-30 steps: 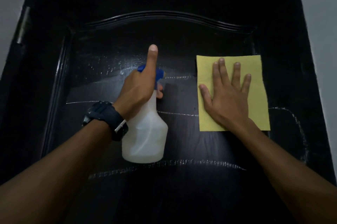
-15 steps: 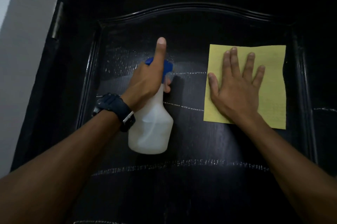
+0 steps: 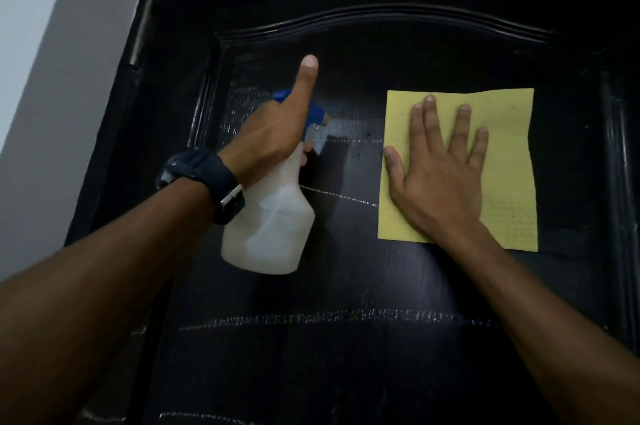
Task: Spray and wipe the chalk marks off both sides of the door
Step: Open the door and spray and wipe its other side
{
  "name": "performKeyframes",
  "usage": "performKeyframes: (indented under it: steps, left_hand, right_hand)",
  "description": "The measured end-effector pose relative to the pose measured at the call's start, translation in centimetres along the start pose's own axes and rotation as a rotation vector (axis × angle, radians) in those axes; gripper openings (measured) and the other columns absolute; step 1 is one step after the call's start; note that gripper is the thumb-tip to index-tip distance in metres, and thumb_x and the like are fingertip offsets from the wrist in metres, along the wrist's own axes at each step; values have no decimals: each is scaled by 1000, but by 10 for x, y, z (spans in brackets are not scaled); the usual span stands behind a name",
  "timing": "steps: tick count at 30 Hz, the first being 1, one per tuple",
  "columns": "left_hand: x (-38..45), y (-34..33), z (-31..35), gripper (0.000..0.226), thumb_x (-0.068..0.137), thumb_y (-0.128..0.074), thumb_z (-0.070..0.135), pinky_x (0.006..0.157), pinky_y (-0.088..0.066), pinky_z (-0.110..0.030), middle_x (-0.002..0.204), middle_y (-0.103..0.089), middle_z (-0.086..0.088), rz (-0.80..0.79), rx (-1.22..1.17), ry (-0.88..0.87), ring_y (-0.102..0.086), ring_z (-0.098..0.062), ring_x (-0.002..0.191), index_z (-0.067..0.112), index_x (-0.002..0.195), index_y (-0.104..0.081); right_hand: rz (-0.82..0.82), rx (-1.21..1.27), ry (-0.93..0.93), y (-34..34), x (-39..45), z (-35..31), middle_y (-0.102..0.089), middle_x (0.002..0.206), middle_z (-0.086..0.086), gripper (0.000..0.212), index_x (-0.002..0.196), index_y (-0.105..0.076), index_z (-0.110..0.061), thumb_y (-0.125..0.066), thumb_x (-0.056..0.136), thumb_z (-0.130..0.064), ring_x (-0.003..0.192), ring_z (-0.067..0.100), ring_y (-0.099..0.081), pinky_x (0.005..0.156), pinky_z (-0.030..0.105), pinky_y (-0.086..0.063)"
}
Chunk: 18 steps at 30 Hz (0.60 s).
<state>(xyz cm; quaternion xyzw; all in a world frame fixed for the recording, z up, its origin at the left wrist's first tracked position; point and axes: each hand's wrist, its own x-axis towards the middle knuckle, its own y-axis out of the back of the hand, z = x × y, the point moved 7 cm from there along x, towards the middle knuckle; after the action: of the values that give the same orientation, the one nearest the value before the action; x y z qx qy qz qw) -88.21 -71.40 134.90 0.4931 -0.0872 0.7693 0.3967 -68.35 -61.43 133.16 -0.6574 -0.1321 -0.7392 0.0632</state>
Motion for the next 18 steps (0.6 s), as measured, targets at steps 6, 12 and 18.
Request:
performKeyframes:
  steps: [6, 12, 18]
  left_hand:
    - [-11, 18, -10, 113, 86, -16, 87, 80, -54, -43, 90, -64, -35, 62, -214, -77, -64, -35, 71, -14, 97, -65]
    - [-30, 5, -35, 95, 98, -15, 71, 79, -56, -35, 76, -70, -22, 105, -309, -50, -68, -25, 68, -5, 82, -70]
    - [-26, -5, -53, 100, 90, -19, 81, 66, -51, -33, 64, -64, -8, 36, -342, 56, -63, -15, 56, -5, 93, -70]
  right_hand:
    - [9, 18, 7, -1, 0, -6, 1, 169, 2, 74, 161, -5, -15, -14, 104, -61, 153, 40, 7, 121, 63, -1]
    - [4, 21, 2, 0, 1, -8, 0, 169, 0, 75, 161, -6, -16, -15, 103, -61, 154, 39, 7, 121, 63, -1]
    - [-14, -3, -21, 0, 0, -8, 3, 169, -1, 74, 161, -3, -18, -13, 102, -62, 154, 36, 9, 122, 61, 1]
